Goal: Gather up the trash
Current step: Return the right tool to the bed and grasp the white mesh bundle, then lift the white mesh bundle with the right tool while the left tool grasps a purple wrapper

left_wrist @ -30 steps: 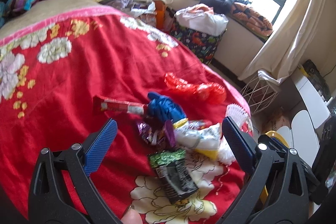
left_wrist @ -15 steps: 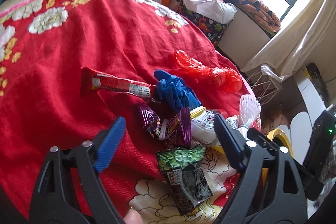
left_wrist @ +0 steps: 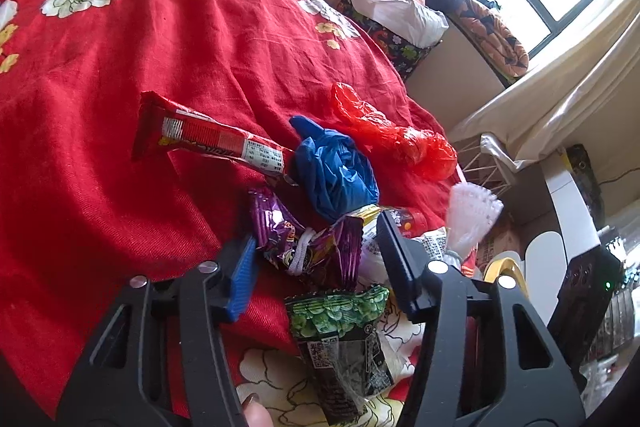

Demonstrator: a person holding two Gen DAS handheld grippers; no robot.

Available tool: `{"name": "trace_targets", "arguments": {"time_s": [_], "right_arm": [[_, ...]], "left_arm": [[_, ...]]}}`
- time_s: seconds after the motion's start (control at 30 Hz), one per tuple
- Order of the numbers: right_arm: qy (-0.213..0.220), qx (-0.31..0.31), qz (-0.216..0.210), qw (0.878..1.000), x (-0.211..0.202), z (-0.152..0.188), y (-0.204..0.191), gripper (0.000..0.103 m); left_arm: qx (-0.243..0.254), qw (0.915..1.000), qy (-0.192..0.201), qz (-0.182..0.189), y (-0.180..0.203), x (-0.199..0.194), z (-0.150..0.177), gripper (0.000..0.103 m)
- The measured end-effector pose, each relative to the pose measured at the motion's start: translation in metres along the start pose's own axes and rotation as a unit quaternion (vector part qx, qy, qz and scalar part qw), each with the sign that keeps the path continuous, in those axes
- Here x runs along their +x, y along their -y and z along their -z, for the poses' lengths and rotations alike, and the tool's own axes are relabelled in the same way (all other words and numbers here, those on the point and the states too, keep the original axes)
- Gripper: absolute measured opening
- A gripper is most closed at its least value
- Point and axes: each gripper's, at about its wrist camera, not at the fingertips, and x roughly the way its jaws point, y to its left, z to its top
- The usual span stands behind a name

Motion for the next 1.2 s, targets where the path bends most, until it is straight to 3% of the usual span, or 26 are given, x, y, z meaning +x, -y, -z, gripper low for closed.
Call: {"name": "trace_targets", "arguments": {"time_s": [0.3,0.8,1.2], "right_arm": [[0.027,-0.009,-0.010,1.000,-0.033,0.009,-0.002,0.023],[0.061,-0.035,-0.045,0.997,-0.076,0.010,-0.021,0.023],[0.092,-0.025,-0.056,0.994,-0.111,0.006,-0.016,0.023]], "left_arm": [[0.007,1.0000,0.005,0.002,0.004,-0.012,0.000,0.029],[0.036,0.9958,0.076,0.036,0.039,-0.067,-0.018,0.026],[0.078,0.9912,0.083,0.068,0.079,-0.081,-0.009,0.026]]}}
